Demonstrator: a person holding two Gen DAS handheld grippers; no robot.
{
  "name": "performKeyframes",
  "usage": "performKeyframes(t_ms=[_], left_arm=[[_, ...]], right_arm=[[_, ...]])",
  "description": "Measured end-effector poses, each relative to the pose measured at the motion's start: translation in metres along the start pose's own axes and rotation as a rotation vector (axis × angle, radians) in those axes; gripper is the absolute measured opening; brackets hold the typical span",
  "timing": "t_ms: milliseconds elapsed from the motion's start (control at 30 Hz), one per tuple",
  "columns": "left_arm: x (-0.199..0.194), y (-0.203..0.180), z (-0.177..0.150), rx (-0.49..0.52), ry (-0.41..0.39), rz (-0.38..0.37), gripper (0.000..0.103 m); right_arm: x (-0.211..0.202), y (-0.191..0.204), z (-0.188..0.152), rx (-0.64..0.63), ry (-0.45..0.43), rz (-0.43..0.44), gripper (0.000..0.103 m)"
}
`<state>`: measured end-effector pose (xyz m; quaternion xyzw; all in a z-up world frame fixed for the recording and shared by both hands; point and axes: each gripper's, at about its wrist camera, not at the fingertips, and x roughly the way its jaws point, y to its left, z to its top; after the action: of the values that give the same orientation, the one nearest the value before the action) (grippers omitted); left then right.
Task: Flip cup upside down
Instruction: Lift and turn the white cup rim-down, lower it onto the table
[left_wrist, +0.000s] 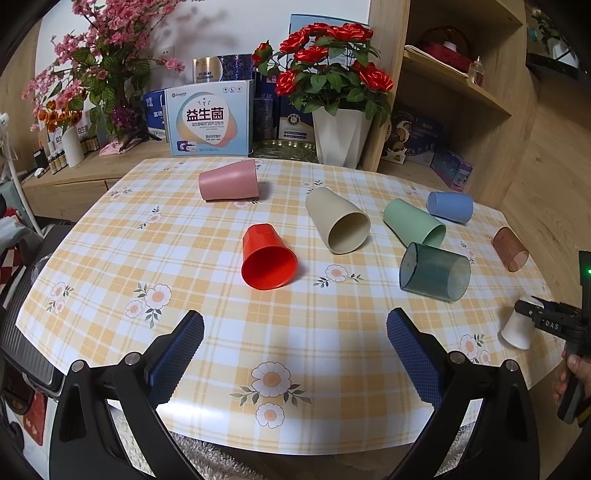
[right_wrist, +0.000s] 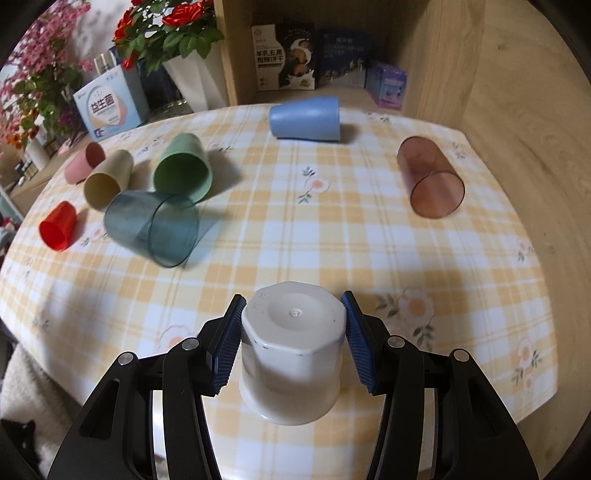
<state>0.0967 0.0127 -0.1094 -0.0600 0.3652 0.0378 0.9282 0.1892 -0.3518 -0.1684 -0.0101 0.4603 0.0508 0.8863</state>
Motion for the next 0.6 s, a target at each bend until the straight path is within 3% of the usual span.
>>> performKeyframes(t_ms=[367, 600], left_arm=[[0.004, 0.004, 0.000, -0.019, 0.016, 0.004, 0.097], [0.004, 0.004, 0.000, -0.021, 0.020, 0.006, 0.097]], right_arm=[[0.006, -0.002, -0.002, -0.061, -0.139, -0.142, 0.051], [0.008, -0.001, -0.009, -0.040, -0.149, -0.147, 0.051]])
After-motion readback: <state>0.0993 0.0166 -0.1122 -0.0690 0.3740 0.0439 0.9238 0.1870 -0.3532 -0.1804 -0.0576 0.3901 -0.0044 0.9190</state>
